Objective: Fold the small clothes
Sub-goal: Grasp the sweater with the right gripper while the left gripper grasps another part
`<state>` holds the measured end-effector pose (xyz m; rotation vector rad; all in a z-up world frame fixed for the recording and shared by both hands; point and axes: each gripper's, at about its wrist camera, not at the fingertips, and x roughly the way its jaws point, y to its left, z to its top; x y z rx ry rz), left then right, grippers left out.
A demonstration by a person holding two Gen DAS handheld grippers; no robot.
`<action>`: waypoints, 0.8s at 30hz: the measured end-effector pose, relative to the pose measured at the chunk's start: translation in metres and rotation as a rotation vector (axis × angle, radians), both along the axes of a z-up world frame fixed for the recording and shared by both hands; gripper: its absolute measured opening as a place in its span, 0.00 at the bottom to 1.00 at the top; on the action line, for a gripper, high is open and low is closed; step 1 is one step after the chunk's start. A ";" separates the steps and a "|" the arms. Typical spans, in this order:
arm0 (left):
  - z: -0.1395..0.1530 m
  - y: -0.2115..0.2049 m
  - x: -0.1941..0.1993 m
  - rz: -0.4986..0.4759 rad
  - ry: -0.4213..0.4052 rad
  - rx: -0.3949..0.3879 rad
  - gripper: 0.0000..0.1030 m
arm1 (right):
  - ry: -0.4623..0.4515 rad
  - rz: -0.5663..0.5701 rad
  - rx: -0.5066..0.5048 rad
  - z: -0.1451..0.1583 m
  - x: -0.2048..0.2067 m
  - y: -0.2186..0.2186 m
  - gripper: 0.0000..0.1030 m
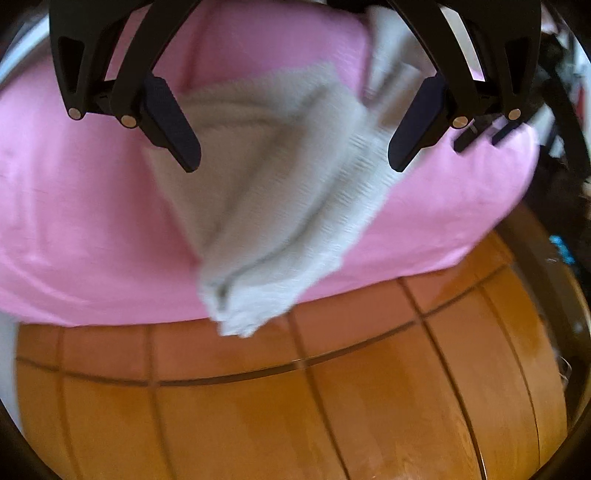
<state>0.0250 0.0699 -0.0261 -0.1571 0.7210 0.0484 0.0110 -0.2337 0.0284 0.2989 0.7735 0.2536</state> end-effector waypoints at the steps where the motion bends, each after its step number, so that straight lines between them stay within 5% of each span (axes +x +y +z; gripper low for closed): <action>1: -0.003 0.007 -0.001 -0.005 0.008 -0.008 0.96 | 0.009 0.022 0.018 0.000 0.010 0.005 0.93; 7: -0.016 0.038 -0.007 0.018 0.046 -0.070 0.96 | 0.215 0.147 0.118 -0.035 0.074 0.049 0.63; 9: -0.019 0.039 -0.009 -0.001 0.052 -0.086 0.96 | 0.254 0.160 0.108 -0.050 0.091 0.065 0.41; 10: -0.020 0.040 -0.009 -0.017 0.055 -0.095 0.96 | 0.271 0.165 0.082 -0.053 0.098 0.070 0.18; 11: -0.021 0.038 -0.010 -0.039 0.055 -0.100 0.96 | 0.289 0.160 0.056 -0.056 0.103 0.074 0.13; 17: -0.029 0.017 -0.015 -0.231 0.079 -0.086 0.96 | 0.154 0.156 0.079 -0.006 0.095 0.022 0.10; 22: -0.042 -0.013 -0.006 -0.344 0.141 -0.038 0.96 | -0.037 -0.078 -0.203 0.042 0.095 -0.070 0.10; 24: -0.047 -0.020 -0.001 -0.360 0.162 -0.032 0.86 | -0.053 -0.192 -0.294 0.047 0.107 -0.107 0.10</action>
